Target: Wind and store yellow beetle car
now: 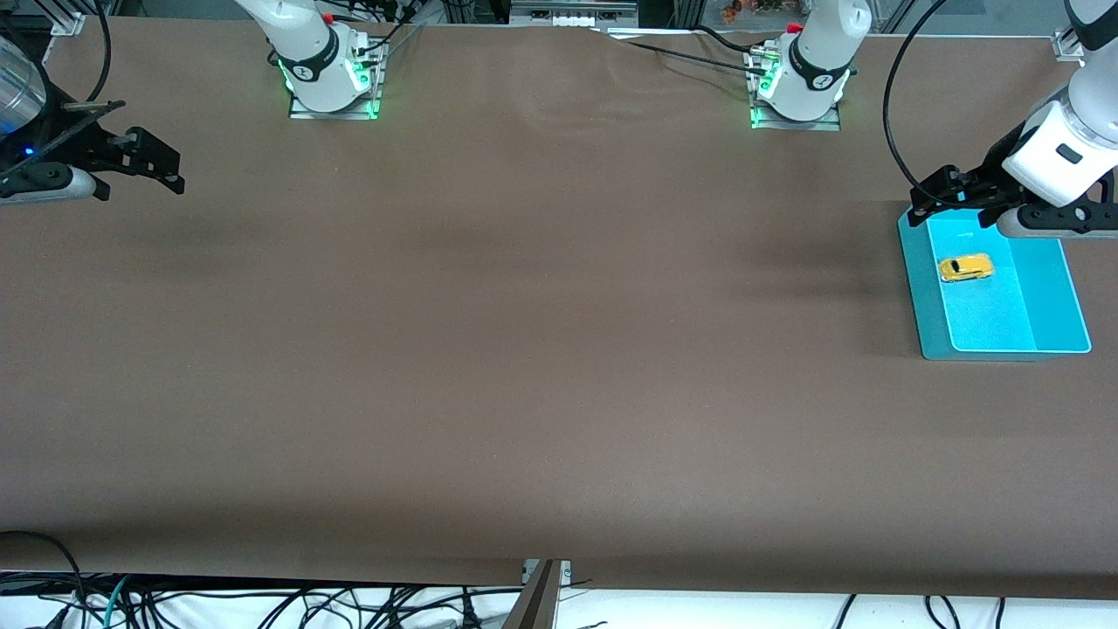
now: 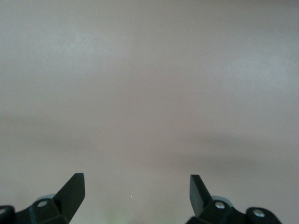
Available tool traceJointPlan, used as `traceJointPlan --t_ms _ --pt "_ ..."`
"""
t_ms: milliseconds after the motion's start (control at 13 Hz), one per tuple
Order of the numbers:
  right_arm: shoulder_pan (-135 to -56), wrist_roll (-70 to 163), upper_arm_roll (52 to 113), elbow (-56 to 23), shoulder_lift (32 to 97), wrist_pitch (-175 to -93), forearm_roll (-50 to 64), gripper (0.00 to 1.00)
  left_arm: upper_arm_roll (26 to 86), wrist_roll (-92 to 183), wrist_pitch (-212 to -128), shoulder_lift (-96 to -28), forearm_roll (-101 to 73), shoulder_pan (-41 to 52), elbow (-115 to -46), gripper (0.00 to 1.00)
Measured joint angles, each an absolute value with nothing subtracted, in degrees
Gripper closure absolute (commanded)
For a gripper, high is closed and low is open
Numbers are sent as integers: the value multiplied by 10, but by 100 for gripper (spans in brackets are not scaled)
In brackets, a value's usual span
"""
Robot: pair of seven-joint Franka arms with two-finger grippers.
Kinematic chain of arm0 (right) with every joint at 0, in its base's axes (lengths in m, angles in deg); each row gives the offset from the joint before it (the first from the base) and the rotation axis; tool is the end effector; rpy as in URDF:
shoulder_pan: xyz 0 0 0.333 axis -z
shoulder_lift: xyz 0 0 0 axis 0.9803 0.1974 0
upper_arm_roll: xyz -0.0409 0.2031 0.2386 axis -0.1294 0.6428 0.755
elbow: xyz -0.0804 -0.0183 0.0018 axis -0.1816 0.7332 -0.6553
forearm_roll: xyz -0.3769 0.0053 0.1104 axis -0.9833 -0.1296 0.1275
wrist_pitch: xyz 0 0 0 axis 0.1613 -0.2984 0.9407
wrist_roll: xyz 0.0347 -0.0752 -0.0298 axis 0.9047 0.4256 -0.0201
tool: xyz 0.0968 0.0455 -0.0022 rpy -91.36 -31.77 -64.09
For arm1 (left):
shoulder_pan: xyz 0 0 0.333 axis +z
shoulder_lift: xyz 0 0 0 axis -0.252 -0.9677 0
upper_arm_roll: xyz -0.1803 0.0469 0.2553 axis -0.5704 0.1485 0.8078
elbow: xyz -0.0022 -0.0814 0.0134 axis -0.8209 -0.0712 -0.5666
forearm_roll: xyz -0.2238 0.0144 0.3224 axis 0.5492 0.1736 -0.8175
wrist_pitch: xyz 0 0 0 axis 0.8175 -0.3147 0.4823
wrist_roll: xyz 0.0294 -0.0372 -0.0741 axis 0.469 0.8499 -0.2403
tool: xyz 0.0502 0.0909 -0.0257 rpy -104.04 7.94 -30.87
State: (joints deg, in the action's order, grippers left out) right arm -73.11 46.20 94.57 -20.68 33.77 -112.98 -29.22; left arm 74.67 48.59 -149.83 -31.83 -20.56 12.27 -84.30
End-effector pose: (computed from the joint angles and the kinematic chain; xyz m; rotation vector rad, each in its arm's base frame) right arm 0.5183 0.0136 0.5936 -3.1338 -0.1699 0.0317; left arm 0.5349 -0.0190 0.5689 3.1029 0.0565 -0.0511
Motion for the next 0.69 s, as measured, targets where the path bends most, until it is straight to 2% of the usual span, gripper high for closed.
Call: traceJointPlan --t_ms 309,695 --pt "-731 462 946 -207 338 -1130 -292 1 747 497 -1462 -367 -206 124 -778 0" --pt "-731 462 946 -207 338 -1130 -292 1 745 520 -1465 -372 -206 130 -773 0"
